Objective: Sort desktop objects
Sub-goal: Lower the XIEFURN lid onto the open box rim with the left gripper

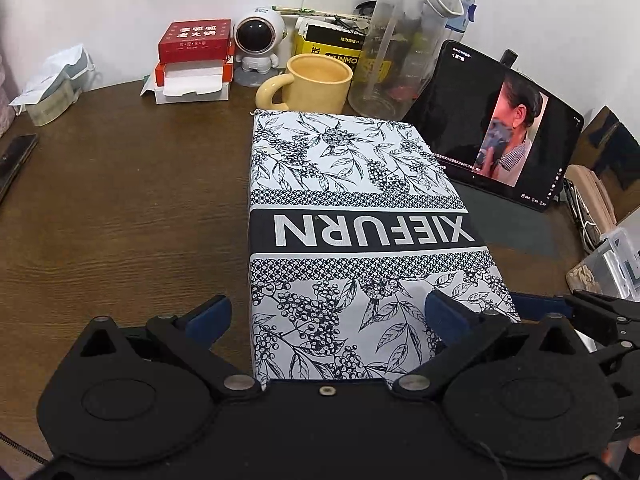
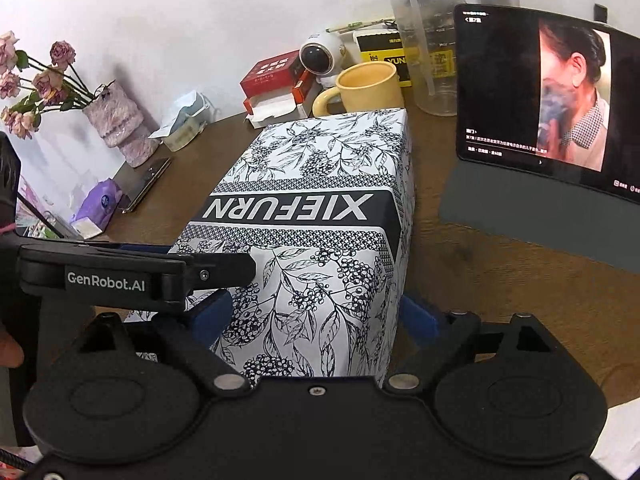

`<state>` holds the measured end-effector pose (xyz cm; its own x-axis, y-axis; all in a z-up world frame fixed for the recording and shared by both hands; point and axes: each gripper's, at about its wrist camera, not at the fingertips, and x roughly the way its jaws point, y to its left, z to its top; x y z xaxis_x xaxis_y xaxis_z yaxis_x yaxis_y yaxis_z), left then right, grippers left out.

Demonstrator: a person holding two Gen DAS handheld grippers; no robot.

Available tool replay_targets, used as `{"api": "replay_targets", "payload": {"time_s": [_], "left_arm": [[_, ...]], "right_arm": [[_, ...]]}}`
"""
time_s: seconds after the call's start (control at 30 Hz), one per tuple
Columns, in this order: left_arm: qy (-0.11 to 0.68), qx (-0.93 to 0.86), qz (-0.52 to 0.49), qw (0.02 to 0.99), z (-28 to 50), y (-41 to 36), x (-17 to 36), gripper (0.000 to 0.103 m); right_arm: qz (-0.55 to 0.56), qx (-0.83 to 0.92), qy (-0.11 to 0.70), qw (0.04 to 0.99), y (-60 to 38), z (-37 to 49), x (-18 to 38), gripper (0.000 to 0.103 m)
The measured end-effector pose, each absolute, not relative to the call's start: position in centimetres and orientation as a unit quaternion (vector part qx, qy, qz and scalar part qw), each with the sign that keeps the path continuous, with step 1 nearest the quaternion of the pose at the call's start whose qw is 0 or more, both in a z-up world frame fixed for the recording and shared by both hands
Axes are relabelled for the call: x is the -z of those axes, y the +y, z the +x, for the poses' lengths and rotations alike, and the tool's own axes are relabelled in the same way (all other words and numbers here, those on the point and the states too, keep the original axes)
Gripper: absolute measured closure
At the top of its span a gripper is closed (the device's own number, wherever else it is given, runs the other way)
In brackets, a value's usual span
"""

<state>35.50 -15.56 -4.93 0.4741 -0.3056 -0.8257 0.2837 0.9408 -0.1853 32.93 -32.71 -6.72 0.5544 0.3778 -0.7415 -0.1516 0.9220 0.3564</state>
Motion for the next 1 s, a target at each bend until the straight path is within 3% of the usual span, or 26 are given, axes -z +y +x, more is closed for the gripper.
{"api": "replay_targets", "payload": {"time_s": [1.0], "left_arm": [[0.507,0.194,-0.035,0.839,33.4,-14.9,4.4,0.0]], "right_arm": [[0.148,-0.191,0.465,0.852,-32.4,31.1,5.9,0.009]]}}
